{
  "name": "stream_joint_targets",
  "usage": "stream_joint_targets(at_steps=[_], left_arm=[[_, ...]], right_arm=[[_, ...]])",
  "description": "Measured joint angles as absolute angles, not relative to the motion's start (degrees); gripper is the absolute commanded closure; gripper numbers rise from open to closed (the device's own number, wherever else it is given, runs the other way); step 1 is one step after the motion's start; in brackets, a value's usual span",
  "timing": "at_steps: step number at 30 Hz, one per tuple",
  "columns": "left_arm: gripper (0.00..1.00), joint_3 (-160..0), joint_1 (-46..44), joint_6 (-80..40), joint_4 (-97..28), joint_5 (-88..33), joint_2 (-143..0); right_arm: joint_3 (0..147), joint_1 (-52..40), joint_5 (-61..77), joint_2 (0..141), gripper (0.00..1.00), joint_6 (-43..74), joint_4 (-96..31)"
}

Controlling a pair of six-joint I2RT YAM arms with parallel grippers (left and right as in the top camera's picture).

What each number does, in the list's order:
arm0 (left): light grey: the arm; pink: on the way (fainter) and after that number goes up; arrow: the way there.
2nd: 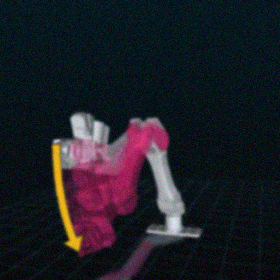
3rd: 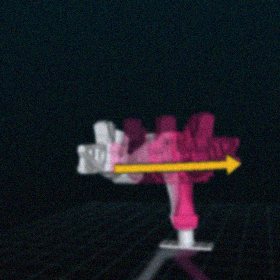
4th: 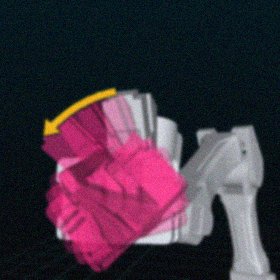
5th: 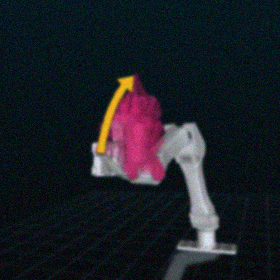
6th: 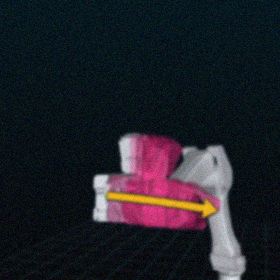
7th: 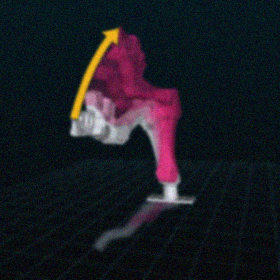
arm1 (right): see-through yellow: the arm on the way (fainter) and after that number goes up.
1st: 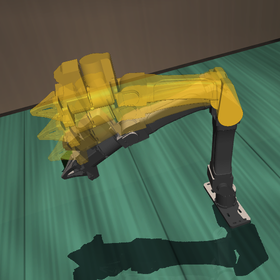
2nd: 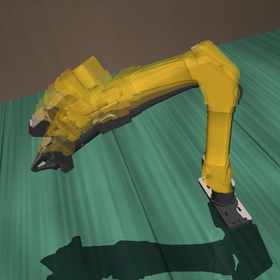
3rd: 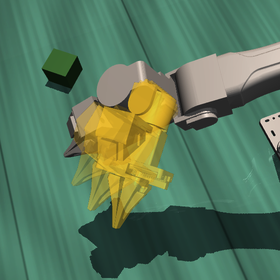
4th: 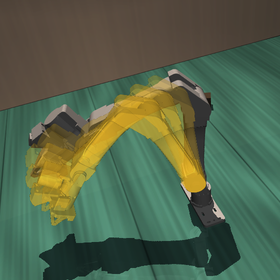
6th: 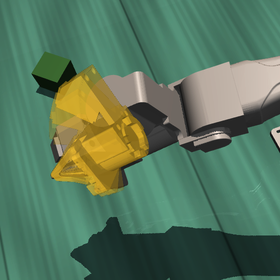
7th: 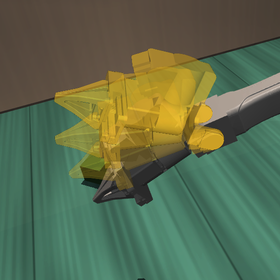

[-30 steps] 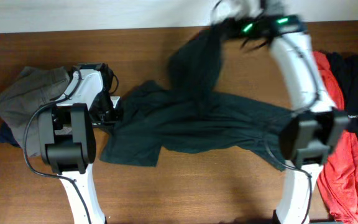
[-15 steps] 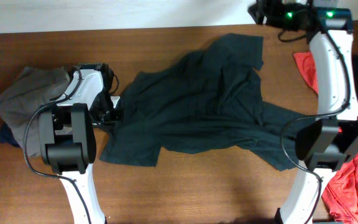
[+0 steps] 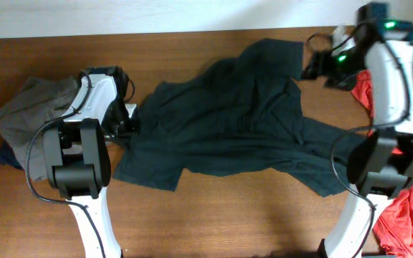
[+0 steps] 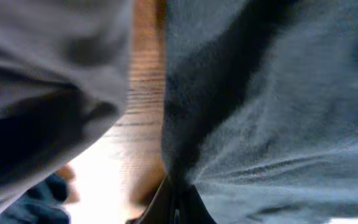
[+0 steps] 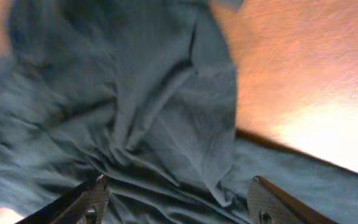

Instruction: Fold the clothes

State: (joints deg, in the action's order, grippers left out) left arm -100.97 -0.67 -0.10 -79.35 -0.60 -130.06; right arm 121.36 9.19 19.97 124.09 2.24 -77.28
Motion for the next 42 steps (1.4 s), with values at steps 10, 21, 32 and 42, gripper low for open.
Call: stream_joint_targets(at_steps=[10,21,32,42], left_arm=[[0.97,-111.35,-0.67,0.4,-82.04,-3.33,-130.06],[0.98,-111.35,-1.21,0.62,-82.32,-5.61,-130.06],[0.99,-111.35,-1.28,0.64,-83.5,-4.45,-130.06],[0.99,-111.35,-1.39,0.64,-83.31,-4.25,-130.06]], right_arm=[[97.73,2.44,11.62,124.55,0.39,8.05,-67.42],[92.88,2.52,7.46,124.57,0.96,10.04,-64.25],[134.21,10.33,-4.67,124.38,0.19,0.89,-55.9],[137.75,13.56,-5.58,122.76,0.01,1.65,-74.41]])
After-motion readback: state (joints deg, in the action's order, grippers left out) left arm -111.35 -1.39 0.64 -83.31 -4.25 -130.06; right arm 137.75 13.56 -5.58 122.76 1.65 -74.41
